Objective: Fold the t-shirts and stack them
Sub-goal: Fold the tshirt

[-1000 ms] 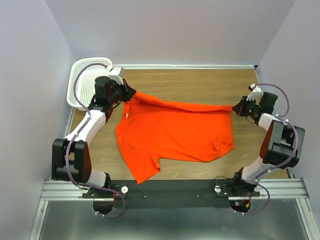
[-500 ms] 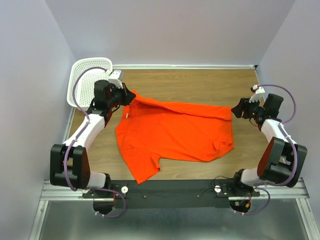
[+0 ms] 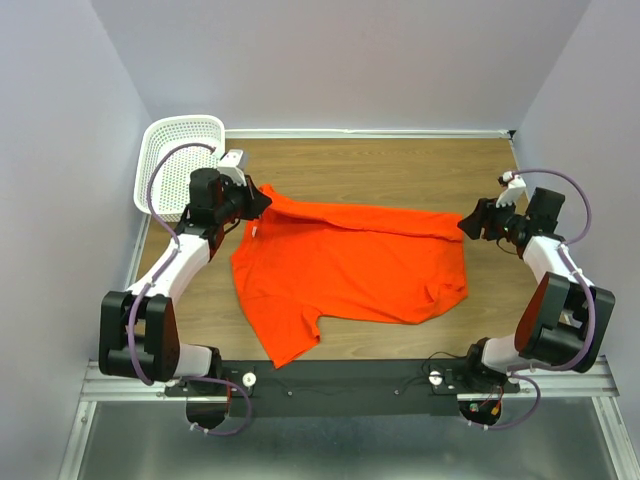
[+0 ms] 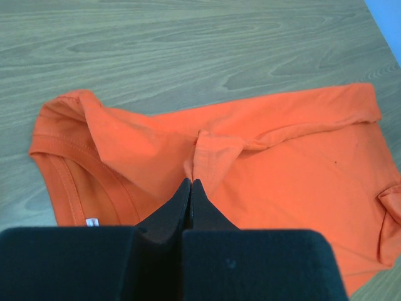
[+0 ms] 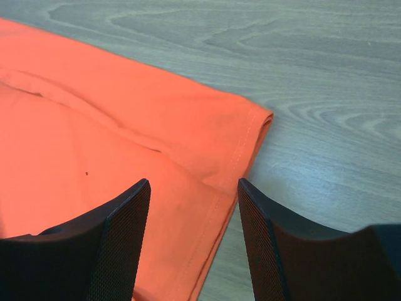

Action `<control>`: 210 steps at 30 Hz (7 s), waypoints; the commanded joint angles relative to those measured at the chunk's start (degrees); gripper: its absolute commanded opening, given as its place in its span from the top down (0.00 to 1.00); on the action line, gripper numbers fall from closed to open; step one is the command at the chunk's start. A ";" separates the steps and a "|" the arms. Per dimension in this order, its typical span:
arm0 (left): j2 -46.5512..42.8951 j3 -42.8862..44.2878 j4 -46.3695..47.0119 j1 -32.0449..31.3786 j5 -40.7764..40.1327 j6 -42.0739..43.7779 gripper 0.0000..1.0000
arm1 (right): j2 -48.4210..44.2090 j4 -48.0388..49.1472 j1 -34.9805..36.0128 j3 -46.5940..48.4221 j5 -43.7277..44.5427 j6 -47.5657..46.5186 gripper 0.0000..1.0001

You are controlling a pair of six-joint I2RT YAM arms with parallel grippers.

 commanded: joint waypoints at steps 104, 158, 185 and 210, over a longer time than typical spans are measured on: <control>28.55 17.98 -21.15 -11.96 -6.51 14.29 0.42 | 1.10 -6.55 -0.57 1.11 -8.21 -5.07 0.33; 28.19 19.39 -23.79 -13.89 -11.26 14.11 0.56 | 1.62 -7.51 -2.85 1.73 -11.02 -4.81 0.32; 25.57 17.19 -24.58 -14.42 -0.71 13.94 1.00 | 1.63 -7.78 -3.55 1.90 -11.81 -4.81 0.32; 5.45 6.04 -14.05 -16.02 -11.24 2.10 0.16 | 3.29 -8.74 -3.82 2.77 -10.85 -7.27 0.32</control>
